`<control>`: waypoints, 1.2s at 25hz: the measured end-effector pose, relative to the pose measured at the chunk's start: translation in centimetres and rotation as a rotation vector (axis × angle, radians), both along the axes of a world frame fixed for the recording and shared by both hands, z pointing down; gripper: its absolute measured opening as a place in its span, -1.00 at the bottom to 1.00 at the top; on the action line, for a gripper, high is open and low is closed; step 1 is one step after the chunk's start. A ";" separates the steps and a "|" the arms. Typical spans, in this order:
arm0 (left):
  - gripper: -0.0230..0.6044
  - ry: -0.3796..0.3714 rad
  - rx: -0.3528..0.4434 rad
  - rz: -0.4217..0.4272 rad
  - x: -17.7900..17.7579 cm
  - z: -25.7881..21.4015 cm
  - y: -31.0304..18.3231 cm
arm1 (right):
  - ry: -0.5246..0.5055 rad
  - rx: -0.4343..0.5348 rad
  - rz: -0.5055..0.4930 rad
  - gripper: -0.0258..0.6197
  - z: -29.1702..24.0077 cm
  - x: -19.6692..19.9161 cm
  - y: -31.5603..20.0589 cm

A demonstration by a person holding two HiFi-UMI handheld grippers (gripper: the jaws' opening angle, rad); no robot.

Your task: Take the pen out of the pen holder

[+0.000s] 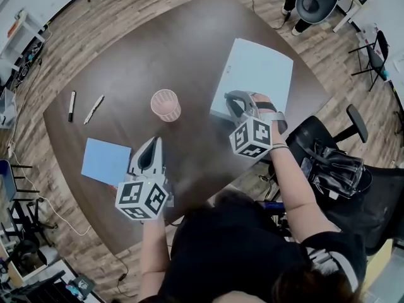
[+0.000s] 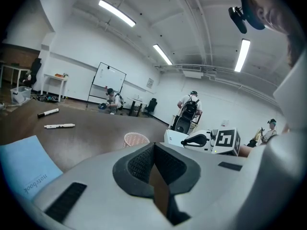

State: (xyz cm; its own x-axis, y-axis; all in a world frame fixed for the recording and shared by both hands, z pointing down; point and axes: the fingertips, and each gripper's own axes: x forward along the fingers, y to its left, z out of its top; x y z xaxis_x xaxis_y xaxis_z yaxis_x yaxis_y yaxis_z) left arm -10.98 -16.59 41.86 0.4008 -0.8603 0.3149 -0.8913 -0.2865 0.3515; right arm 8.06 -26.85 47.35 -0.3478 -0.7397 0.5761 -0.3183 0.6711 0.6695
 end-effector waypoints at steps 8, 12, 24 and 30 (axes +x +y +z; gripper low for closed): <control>-0.88 -0.013 -0.018 -0.019 -0.6 0.7 0.2 | -0.059 -0.071 0.036 -0.65 1.3 0.6 -0.5; -0.88 -0.015 -0.023 -0.026 -0.5 1.0 0.3 | -0.120 -0.111 0.062 -0.64 1.7 0.8 -0.8; -0.88 -0.014 -0.034 -0.043 -1.3 1.3 0.3 | -0.232 -0.206 0.143 -0.63 2.7 1.3 -1.1; -0.88 -0.011 -0.028 -0.054 -1.7 1.2 0.4 | -0.298 -0.182 0.149 -0.63 1.0 1.1 -0.9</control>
State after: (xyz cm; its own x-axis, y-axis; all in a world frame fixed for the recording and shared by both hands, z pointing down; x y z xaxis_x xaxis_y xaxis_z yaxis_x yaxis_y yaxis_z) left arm -12.65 -16.15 43.08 0.3502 -0.8715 0.3433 -0.9091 -0.2279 0.3488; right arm 9.19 -27.78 48.37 -0.4166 -0.6897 0.5922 -0.5840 0.7023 0.4070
